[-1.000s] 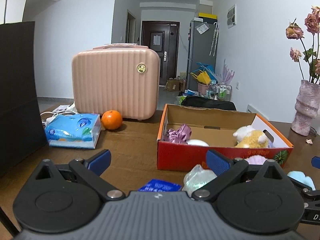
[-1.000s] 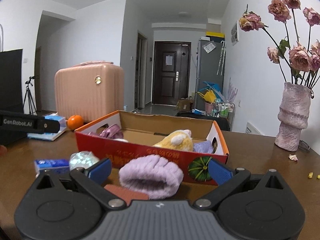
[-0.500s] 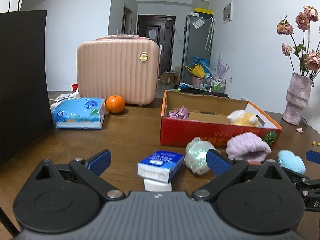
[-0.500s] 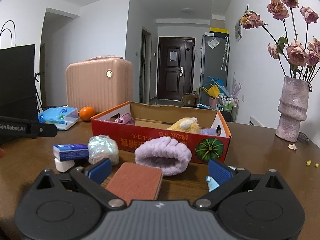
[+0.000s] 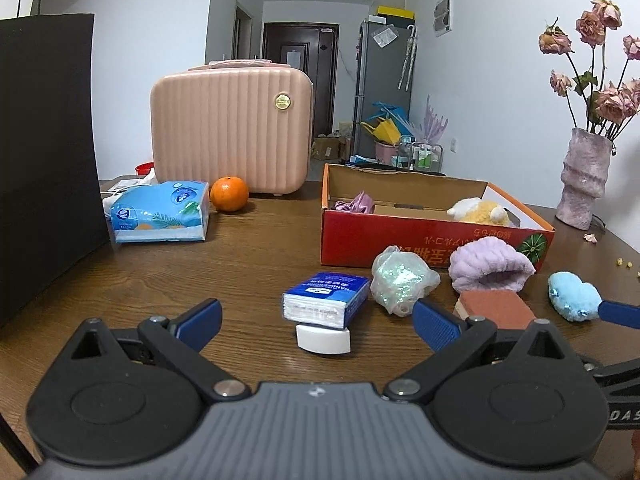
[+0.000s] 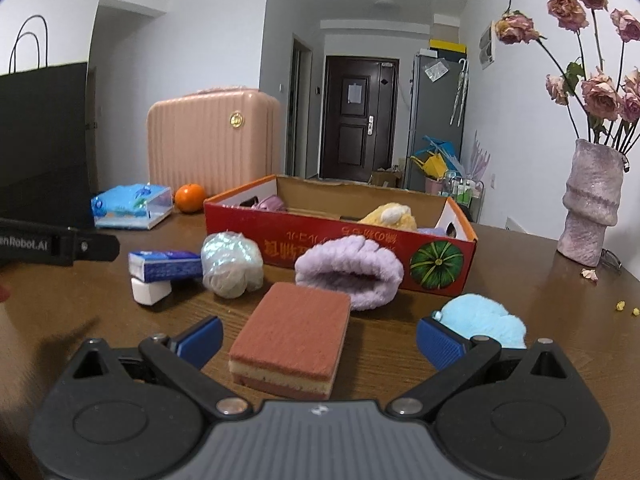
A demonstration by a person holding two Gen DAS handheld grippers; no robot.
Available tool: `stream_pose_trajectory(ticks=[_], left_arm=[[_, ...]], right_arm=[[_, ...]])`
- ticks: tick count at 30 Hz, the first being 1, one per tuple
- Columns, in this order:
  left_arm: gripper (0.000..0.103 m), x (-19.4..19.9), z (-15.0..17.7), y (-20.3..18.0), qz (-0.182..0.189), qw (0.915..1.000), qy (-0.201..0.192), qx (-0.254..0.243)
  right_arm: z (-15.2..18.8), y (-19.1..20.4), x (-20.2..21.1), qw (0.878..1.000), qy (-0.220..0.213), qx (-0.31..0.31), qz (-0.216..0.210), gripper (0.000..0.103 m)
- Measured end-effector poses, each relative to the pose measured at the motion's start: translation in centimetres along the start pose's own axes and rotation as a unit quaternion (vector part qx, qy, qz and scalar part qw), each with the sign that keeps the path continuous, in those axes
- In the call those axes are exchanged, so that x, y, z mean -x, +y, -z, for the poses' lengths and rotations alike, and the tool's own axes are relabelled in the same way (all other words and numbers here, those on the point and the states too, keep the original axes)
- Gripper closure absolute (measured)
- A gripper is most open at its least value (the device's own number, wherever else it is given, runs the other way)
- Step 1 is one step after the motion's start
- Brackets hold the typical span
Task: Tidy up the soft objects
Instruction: 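Grasp the brown scouring sponge with the right tool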
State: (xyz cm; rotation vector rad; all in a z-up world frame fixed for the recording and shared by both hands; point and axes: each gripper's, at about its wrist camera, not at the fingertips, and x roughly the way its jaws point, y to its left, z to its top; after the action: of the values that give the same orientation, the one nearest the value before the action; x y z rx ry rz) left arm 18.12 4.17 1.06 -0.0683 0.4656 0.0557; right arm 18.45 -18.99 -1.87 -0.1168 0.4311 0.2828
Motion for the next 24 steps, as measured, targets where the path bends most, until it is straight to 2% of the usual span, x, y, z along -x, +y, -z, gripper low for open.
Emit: stream_pose_trajectory(ticks=[9, 14, 24], left_arm=[[0.000, -0.3, 0.1, 0.2, 0.003, 0.9999, 0.007, 0.007], [0.000, -0.4, 0.1, 0.4, 0.004, 0.9999, 0.010, 0.012], [0.000, -0.7, 0.1, 0.5, 0.001, 0.9997, 0.017, 0.015]], right_arm=[[-0.7, 1.5, -3.8, 0.998, 0.053, -0.022, -0.001, 0.000], [-1.3, 2.2, -6.3, 0.996, 0.079, -0.031, 0.012, 0.002], [-1.5, 2.2, -8.9, 0.993, 0.112, -0.044, 0.022, 0.022]])
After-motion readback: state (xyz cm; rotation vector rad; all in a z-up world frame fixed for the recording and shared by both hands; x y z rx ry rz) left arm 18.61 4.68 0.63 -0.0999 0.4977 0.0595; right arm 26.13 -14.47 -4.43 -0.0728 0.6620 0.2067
